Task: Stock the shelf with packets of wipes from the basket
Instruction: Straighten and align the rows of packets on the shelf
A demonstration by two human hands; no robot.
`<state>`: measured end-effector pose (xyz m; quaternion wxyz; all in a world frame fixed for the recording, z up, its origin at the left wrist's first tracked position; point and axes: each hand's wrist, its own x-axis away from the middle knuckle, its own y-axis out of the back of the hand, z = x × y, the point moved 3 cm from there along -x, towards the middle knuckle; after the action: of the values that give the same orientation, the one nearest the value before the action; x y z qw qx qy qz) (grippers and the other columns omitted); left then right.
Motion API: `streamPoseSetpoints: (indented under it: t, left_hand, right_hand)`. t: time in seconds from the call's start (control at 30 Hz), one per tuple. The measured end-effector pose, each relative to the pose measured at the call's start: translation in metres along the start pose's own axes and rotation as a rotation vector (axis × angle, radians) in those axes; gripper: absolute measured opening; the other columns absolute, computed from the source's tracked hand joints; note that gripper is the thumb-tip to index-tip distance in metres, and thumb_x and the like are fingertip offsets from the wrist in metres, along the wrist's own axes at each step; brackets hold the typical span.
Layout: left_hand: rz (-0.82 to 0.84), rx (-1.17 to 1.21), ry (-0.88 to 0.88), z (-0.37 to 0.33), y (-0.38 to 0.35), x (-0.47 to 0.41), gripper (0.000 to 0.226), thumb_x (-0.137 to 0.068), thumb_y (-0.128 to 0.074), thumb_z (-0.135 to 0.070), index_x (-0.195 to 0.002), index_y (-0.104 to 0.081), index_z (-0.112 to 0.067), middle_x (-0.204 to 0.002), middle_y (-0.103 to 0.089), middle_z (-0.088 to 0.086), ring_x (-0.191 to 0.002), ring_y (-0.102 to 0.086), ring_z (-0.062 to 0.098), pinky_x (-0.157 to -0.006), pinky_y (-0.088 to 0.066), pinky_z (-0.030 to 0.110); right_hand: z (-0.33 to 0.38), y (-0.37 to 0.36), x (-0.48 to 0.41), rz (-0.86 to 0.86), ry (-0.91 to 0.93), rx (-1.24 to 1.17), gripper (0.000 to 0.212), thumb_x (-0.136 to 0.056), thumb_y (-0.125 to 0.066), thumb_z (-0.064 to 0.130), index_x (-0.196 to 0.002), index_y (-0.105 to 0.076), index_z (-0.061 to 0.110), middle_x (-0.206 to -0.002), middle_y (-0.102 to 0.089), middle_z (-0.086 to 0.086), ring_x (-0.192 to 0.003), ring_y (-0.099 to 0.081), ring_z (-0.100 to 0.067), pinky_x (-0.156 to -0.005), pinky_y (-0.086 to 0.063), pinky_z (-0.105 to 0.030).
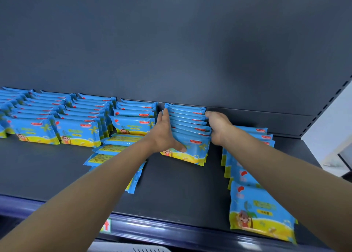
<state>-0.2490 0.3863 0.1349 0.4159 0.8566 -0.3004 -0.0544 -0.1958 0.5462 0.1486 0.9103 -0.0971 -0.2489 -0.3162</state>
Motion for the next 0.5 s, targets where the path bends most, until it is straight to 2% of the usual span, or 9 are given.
streamPoseSetpoints:
  t: [0.1,0.17,0.23,0.27,0.3,0.37,0.4,0.43,0.5]
  left_hand:
    - [0.038,0.151,0.02,0.0041,0.0049,-0.0045,0.145,-0.048,-0.092,-0.022,-0.147,0.013,-0.019,-0.15,-0.024,-0.003,-0.135,-0.031,0.018,-0.109,-0.034,0.034]
    - [0.039,0.205,0.032,0.0066,0.0085,-0.0044,0.138,-0.048,-0.092,-0.017,-0.148,0.003,-0.019,-0.127,-0.045,-0.015,-0.118,-0.046,0.011,-0.09,-0.044,0.018]
    - [0.013,0.193,0.021,0.0065,0.0109,-0.0033,0.12,-0.048,-0.092,-0.016,-0.142,-0.017,-0.016,-0.099,-0.048,-0.025,-0.098,-0.055,0.005,-0.064,-0.044,0.004]
    - [0.0,0.166,0.018,0.0055,0.0114,-0.0033,0.113,-0.048,-0.092,-0.017,-0.138,-0.023,-0.015,-0.093,-0.047,-0.026,-0.091,-0.055,0.002,-0.063,-0.043,0.004]
    - [-0.01,0.135,0.023,0.0045,0.0115,-0.0032,0.11,-0.048,-0.092,-0.02,-0.135,-0.026,-0.014,-0.094,-0.048,-0.023,-0.09,-0.055,0.003,-0.069,-0.044,0.009]
    - [-0.014,0.086,0.034,0.0023,0.0102,-0.0022,0.112,-0.048,-0.092,-0.023,-0.135,-0.024,-0.013,-0.108,-0.052,-0.013,-0.104,-0.055,0.012,-0.085,-0.045,0.023]
    - [-0.013,0.063,0.037,0.0011,0.0094,-0.0014,0.114,-0.048,-0.092,-0.024,-0.137,-0.022,-0.013,-0.116,-0.052,-0.007,-0.11,-0.054,0.017,-0.091,-0.046,0.028]
    - [-0.013,0.042,0.045,0.0001,0.0086,-0.0005,0.118,-0.049,-0.092,-0.026,-0.139,-0.018,-0.012,-0.122,-0.051,-0.003,-0.114,-0.052,0.02,-0.095,-0.046,0.031]
    - [-0.014,0.01,0.061,-0.0016,0.0076,0.0012,0.126,-0.05,-0.091,-0.03,-0.144,-0.009,-0.009,-0.126,-0.05,-0.001,-0.119,-0.05,0.021,-0.093,-0.044,0.028]
  right_hand:
    - [0.0013,0.0003,-0.0021,0.024,-0.042,-0.069,0.032,-0.094,-0.043,0.016,-0.114,-0.065,0.006,-0.114,-0.067,-0.014,-0.103,-0.066,-0.031,-0.093,-0.052,-0.046]
    - [0.0025,-0.0014,-0.0012,0.047,-0.071,-0.091,0.033,-0.094,-0.041,0.017,-0.115,-0.065,0.007,-0.114,-0.067,-0.013,-0.1,-0.067,-0.03,-0.089,-0.054,-0.045]
    - [0.0043,-0.003,-0.0005,0.064,-0.077,-0.093,0.033,-0.095,-0.04,0.019,-0.114,-0.065,0.008,-0.109,-0.069,-0.013,-0.092,-0.069,-0.03,-0.075,-0.058,-0.043]
    - [0.0054,-0.0029,-0.0005,0.067,-0.074,-0.089,0.033,-0.096,-0.04,0.019,-0.114,-0.065,0.008,-0.109,-0.069,-0.014,-0.091,-0.069,-0.03,-0.071,-0.058,-0.042]
    - [0.0058,-0.0021,-0.0007,0.067,-0.074,-0.083,0.034,-0.096,-0.039,0.02,-0.115,-0.065,0.008,-0.11,-0.069,-0.014,-0.093,-0.069,-0.031,-0.073,-0.057,-0.043]
    - [0.0053,-0.0002,-0.001,0.057,-0.072,-0.087,0.035,-0.096,-0.038,0.021,-0.116,-0.064,0.008,-0.112,-0.068,-0.014,-0.096,-0.068,-0.031,-0.078,-0.056,-0.044]
    - [0.0051,0.0007,-0.0007,0.045,-0.07,-0.102,0.035,-0.096,-0.039,0.022,-0.114,-0.065,0.007,-0.11,-0.068,-0.014,-0.093,-0.068,-0.031,-0.076,-0.056,-0.043]
    - [0.0046,0.0013,0.0002,0.032,-0.063,-0.114,0.034,-0.096,-0.04,0.023,-0.112,-0.065,0.007,-0.109,-0.069,-0.014,-0.091,-0.068,-0.03,-0.075,-0.056,-0.042]
    - [0.0025,0.0016,0.0018,0.002,-0.038,-0.082,0.032,-0.094,-0.044,0.026,-0.111,-0.065,0.009,-0.109,-0.068,-0.013,-0.094,-0.067,-0.029,-0.084,-0.055,-0.044]
